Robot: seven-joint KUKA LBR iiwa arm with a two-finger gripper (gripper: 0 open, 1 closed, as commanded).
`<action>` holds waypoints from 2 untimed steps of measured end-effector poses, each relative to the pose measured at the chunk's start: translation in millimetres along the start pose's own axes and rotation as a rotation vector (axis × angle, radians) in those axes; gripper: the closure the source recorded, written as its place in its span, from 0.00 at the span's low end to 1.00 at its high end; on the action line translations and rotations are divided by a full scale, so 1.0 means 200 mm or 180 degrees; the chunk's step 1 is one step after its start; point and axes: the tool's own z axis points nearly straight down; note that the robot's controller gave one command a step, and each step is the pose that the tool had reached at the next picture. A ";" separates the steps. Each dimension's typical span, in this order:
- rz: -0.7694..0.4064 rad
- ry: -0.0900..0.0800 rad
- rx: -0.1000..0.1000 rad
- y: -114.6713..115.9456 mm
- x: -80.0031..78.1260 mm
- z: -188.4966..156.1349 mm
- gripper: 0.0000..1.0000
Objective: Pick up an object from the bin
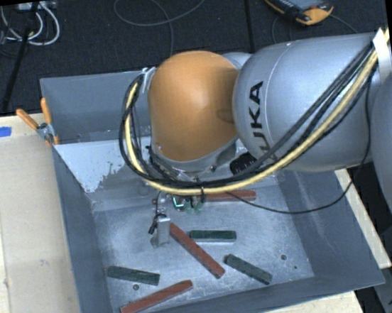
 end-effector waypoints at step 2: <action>-0.0142 -0.0044 -0.0007 0.07 0.08 0.21 0.00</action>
Offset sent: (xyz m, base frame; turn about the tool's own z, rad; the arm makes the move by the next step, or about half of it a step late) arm -0.0419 0.0318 -0.0962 -0.1045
